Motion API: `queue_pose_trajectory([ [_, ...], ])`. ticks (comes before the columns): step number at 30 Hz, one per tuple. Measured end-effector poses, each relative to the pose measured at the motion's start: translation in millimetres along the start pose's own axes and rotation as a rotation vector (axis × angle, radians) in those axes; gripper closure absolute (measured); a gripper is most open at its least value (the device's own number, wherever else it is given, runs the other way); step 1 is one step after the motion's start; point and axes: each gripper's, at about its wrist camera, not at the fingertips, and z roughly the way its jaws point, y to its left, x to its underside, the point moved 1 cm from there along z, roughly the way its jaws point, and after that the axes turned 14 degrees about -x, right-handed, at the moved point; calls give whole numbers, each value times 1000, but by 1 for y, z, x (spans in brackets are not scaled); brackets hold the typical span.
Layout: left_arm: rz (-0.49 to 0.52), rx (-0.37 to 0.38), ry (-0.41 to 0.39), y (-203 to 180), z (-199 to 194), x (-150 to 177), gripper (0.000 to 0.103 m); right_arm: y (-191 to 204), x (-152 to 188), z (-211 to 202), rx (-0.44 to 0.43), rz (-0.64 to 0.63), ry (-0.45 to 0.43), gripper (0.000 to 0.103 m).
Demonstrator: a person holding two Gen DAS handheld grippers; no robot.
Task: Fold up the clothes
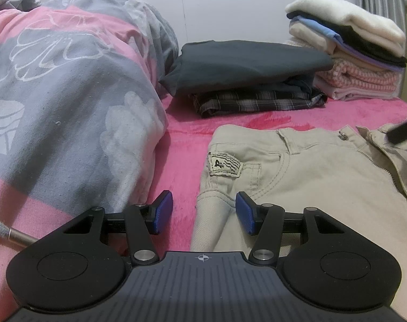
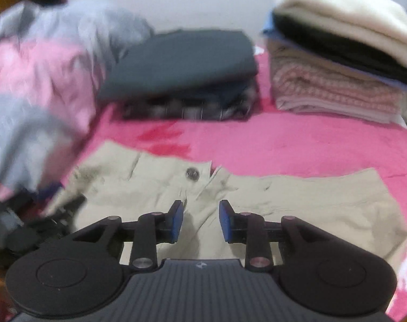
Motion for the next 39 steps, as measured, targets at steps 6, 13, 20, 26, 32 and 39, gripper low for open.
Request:
queue_pose_trajectory([
  [6, 16, -14, -3, -3, 0, 1, 49, -20, 8, 31, -6, 133, -22, 76],
  [13, -31, 40, 56, 13, -11, -9, 49, -71, 28, -81, -174, 529, -377, 62],
  [20, -150, 94, 36, 57, -89, -24, 46, -75, 79, -227, -358, 594, -579, 58],
  [26, -168, 146, 6, 104, -189, -31, 37, -20, 121, -303, -492, 506, -617, 58],
  [32, -142, 277, 74, 129, -275, 6, 27, 50, 151, -350, -653, 389, -704, 55],
  [39, -37, 527, 239, 113, -340, 92, 26, 107, 191, -383, -766, 367, -755, 40],
])
